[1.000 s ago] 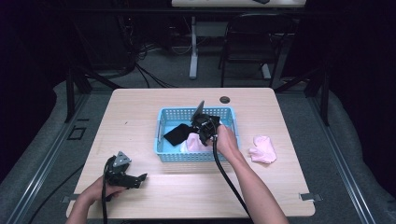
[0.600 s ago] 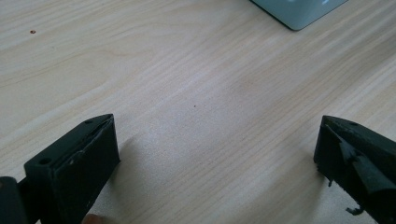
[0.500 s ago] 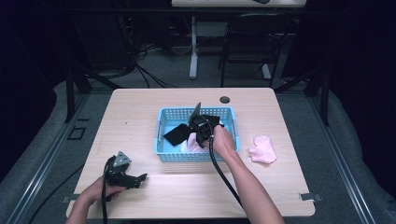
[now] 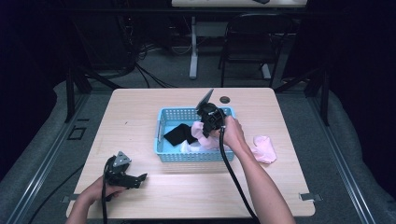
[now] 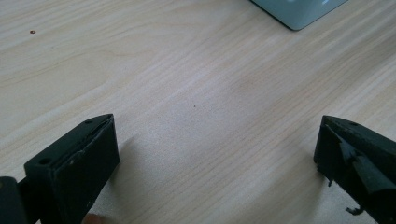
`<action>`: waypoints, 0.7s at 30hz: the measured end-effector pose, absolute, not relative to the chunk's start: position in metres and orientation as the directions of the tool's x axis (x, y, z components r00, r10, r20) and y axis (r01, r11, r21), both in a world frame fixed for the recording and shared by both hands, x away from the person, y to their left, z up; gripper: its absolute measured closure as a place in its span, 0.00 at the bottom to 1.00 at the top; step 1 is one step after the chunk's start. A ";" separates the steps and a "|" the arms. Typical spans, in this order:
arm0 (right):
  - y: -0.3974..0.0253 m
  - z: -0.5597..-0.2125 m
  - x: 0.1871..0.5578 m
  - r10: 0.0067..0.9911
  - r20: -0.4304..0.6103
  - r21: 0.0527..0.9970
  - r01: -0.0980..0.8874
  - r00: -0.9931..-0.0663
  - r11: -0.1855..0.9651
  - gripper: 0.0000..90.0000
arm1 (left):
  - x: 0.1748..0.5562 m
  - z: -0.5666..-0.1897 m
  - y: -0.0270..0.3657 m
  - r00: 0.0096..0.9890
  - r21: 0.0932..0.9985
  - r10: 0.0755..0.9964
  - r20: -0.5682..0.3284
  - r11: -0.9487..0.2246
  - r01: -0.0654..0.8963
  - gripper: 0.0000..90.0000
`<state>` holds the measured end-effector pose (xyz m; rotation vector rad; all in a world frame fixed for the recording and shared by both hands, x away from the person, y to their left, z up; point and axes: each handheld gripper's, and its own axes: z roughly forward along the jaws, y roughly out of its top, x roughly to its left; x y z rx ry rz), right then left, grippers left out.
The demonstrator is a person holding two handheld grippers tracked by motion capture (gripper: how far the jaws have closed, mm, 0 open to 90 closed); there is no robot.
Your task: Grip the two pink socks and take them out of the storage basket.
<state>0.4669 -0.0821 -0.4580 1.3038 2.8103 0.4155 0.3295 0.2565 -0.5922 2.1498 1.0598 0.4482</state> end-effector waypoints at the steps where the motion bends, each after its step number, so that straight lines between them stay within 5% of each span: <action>1: -0.083 -0.455 0.466 0.751 0.098 0.254 0.746 -0.653 0.616 0.94 | 0.330 -0.592 0.256 0.607 0.711 0.795 0.005 -0.429 0.557 0.00; 21: -0.083 -0.406 0.460 0.730 0.083 0.300 0.716 -0.678 0.630 0.94 | 0.329 -0.592 0.256 0.606 0.711 0.796 0.005 -0.429 0.557 0.00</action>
